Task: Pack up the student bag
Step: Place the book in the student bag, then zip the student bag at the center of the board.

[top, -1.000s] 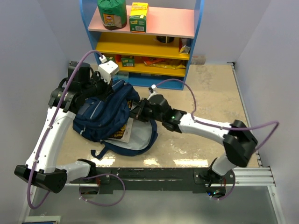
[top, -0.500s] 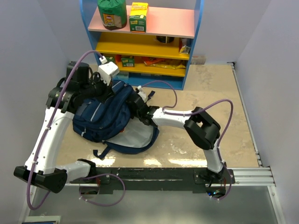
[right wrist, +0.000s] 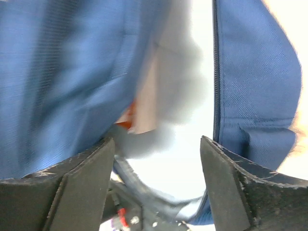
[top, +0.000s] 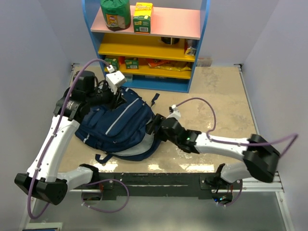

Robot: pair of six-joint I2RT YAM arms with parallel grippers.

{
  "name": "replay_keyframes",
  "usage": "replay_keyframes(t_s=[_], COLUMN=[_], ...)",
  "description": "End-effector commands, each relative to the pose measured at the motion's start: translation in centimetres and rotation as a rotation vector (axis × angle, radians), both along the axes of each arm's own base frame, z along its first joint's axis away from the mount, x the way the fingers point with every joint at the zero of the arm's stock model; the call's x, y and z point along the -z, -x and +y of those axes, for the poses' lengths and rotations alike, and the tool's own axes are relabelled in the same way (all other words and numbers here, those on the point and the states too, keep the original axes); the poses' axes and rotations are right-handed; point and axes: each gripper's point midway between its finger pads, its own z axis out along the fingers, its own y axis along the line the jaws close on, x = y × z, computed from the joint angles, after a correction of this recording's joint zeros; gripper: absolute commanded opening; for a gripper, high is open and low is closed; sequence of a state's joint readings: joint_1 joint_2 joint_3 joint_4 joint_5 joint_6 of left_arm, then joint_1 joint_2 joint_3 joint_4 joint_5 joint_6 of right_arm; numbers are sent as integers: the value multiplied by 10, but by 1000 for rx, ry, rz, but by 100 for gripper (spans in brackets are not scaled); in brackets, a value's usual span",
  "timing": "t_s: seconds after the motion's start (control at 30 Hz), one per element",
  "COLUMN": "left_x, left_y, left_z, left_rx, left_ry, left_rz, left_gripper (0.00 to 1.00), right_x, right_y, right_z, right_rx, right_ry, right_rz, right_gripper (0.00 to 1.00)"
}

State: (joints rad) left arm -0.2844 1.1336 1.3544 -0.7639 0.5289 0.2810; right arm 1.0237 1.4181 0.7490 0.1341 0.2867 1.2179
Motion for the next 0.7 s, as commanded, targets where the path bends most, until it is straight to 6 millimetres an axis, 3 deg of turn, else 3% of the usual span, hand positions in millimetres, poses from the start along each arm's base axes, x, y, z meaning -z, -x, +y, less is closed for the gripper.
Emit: replay_keyframes(t_s=[0.0,0.13,0.2,0.3,0.37,0.43,0.53,0.6,0.67], left_x=[13,47,77,119,143,167,185,195,195], left_y=[-7,-4,-1,8,22,35,33,29,21], left_z=[-12,-8,-5,-10,-26,-41,-52,-56,-60], left_rx=[63,66,59,73,120,159,178,185,190], left_ry=[20,-37,-84,-141,-166,-197,-202,-219,-222], left_rz=[-3,44,83,118,135,170,206,231,225], left_gripper=[29,29,29,28,27,27,26,25,25], right_x=[-46,-36,-30,-22,-12,-6,-13,-8,-12], right_y=[10,32,38,45,50,60,77,86,98], right_z=[-19,-49,-56,-63,-66,-63,-45,-33,-16], right_rx=[16,25,27,28,31,10,-49,-84,-126], right_ry=[-95,-63,-44,-26,-3,1,-5,40,74], right_rz=[-103,-48,-42,-20,10,27,2,-15,-23], right_gripper=[78,76,73,68,63,58,54,54,61])
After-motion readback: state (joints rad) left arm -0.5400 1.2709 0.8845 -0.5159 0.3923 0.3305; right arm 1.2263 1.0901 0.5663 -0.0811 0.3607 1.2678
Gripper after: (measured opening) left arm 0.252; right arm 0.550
